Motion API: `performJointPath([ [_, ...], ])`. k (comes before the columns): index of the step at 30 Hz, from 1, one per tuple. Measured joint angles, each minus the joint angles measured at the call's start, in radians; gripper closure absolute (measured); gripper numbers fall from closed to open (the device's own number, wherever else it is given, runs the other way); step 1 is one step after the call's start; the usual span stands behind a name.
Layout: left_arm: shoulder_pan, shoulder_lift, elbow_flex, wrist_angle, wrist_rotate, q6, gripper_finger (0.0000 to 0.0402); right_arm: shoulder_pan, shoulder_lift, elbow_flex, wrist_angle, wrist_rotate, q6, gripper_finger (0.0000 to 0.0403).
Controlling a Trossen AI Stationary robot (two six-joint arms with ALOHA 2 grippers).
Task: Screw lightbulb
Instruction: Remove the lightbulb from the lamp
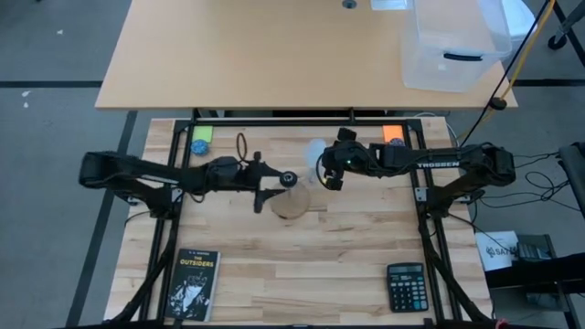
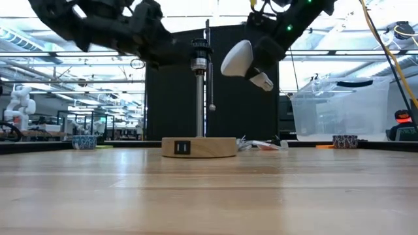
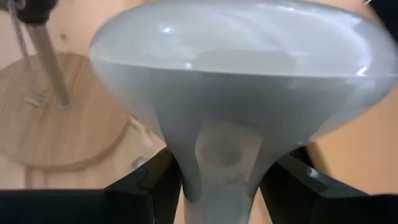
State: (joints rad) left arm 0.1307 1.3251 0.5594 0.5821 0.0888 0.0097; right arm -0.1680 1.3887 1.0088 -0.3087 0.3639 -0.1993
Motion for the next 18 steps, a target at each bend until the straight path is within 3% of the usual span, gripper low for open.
performJointPath([
  [3,-0.002,-0.118,0.000,-0.156,-0.060,0.000,0.0152,-0.003,0.019,0.000,-0.049,-0.025,0.046,0.0220],
  [11,-0.069,-0.362,0.001,-0.497,-0.386,0.011,0.0163,-0.003,0.122,-0.001,-0.200,-0.033,0.208,0.0228],
  [18,-0.131,-0.522,-0.056,-0.573,-0.487,0.020,0.0260,0.024,0.166,-0.035,-0.216,-0.084,0.294,0.0229],
])
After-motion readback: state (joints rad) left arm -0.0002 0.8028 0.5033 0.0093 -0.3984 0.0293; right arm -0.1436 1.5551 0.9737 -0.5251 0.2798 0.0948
